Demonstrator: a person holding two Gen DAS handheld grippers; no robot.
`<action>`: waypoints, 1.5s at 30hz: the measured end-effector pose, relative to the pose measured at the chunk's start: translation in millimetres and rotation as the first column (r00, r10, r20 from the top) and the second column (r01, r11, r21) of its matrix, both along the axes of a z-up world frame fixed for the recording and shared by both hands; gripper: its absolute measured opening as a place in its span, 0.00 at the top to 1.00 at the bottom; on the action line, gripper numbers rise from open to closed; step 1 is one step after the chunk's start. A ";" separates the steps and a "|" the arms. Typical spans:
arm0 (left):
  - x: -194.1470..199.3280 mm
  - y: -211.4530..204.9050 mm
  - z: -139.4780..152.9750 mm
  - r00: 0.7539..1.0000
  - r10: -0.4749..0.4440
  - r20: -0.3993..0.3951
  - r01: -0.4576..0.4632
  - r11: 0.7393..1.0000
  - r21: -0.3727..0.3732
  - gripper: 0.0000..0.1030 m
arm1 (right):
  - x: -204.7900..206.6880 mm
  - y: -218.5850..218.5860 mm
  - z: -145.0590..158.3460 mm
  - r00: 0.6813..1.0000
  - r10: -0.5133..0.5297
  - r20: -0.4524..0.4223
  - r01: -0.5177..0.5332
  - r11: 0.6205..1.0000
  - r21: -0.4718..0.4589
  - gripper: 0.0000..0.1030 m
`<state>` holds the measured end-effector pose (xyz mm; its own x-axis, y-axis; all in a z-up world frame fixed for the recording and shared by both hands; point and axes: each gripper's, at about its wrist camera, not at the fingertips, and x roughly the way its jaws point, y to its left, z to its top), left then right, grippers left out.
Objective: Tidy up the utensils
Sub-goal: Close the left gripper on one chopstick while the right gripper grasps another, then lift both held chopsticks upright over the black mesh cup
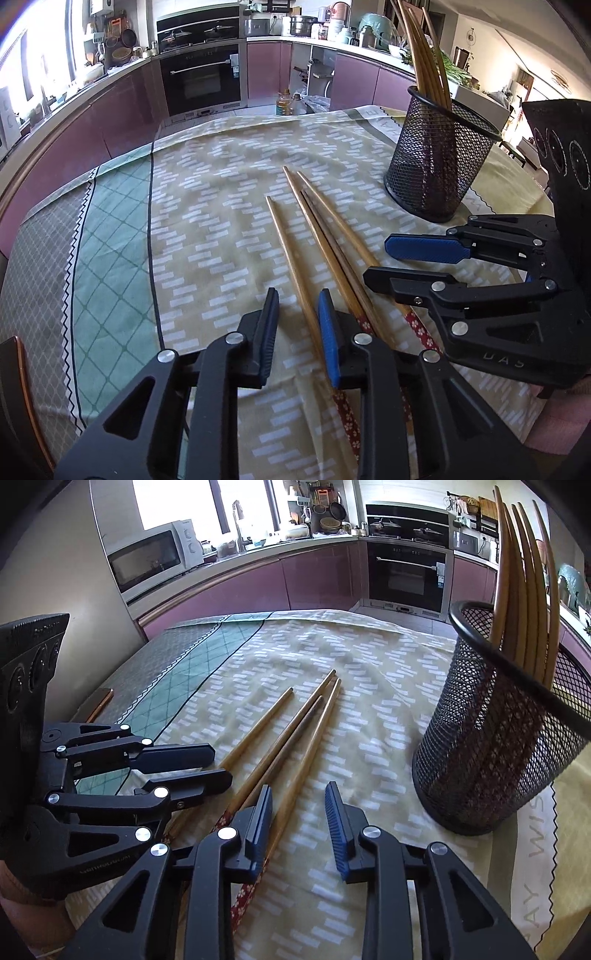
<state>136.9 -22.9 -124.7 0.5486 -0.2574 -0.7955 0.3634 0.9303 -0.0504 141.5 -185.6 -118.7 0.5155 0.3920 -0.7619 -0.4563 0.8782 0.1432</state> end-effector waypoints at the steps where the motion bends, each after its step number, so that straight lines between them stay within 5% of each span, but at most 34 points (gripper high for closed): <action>1: 1.4 -0.6 0.0 1.000 0.002 0.000 -0.002 1.000 -0.002 0.79 | 1.1 -0.2 -0.1 1.000 -0.005 0.000 0.005 1.000 0.002 0.76; 12: 0.5 0.2 -0.6 1.000 0.026 -0.010 -0.026 0.999 -0.044 0.90 | 2.1 -12.2 -1.5 0.999 -0.039 -0.033 0.041 0.996 0.074 0.93; 25: -13.9 9.7 6.9 1.000 0.028 -0.014 -0.030 0.993 -0.111 0.93 | -10.6 -20.8 8.9 0.999 0.007 -0.033 -0.002 0.990 0.141 0.95; 45: -3.8 -2.6 -0.6 0.999 -0.022 -0.042 0.019 0.998 -0.057 0.93 | -4.6 -15.8 1.7 0.998 0.034 -0.050 -0.028 0.994 0.108 0.94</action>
<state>133.1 -25.5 -125.3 0.5084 -0.3135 -0.8020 0.3789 0.9178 -0.1185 136.9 -201.4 -117.0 0.4626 0.4884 -0.7399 -0.4725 0.8420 0.2604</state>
